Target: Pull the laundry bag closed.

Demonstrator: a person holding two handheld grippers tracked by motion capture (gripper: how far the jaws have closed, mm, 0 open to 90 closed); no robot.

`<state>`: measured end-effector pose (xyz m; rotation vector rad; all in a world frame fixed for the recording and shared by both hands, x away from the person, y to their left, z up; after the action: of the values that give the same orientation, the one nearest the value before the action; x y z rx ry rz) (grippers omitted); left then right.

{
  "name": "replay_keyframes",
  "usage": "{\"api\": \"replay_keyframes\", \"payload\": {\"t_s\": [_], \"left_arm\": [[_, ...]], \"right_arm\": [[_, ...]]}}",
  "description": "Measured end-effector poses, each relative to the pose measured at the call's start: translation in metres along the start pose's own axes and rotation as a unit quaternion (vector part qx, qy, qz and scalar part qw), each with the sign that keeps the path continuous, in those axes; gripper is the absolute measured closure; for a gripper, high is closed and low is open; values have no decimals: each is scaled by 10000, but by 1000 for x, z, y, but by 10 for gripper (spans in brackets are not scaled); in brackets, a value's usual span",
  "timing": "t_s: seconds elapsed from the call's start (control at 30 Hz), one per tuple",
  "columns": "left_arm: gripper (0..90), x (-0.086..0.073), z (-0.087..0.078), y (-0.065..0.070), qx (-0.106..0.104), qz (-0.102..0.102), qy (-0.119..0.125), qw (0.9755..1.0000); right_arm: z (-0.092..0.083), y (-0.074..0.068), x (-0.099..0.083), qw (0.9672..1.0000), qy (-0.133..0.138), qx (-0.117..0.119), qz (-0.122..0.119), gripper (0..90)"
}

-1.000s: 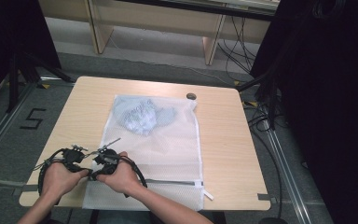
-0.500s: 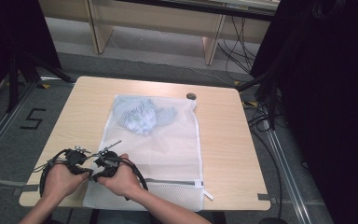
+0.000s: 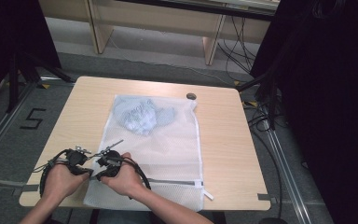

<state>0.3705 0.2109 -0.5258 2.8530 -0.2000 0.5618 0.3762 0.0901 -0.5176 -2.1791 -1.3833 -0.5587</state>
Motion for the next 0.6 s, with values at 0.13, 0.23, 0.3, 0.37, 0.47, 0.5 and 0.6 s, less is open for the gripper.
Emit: {"api": "replay_keyframes", "payload": {"t_s": [0.13, 0.23, 0.3, 0.37, 0.47, 0.5, 0.6], "left_arm": [[900, 1, 0, -2, -13, 21, 22, 10000], [900, 1, 0, -2, -58, -21, 24, 10000], [900, 0, 2, -1, -81, -140, 156, 9997], [900, 1, 2, -2, -45, -78, 129, 9999], [900, 0, 1, -2, -18, -37, 60, 10000], [900, 1, 0, -2, 31, -1, -9, 10000], [900, 1, 0, -2, 25, -3, -1, 10000]], "right_arm": [[-1, -1, -1, 9999, -27, -89, -125, 870], [0, -3, -1, 9999, -34, -98, -117, 869], [-1, -3, -1, 9999, -47, -113, -119, 870], [-1, -4, -1, 9998, -117, -165, -91, 870], [-1, -4, -1, 9996, -105, -206, -149, 870], [0, -2, -1, 9993, -74, -233, -293, 870], [-2, -3, -1, 9993, -116, -271, -247, 871]]}}
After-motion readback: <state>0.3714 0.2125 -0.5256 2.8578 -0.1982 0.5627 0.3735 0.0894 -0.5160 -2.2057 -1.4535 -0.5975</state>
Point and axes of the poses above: each handheld gripper's, and its own axes: z roughly forward along the jaws, x roughly out of its top, y roughly to its right, the point moved 4 cm from there along z, roughly forward along the jaws, and after that the axes turned 15 degrees about -z, right-handed, at the moved point
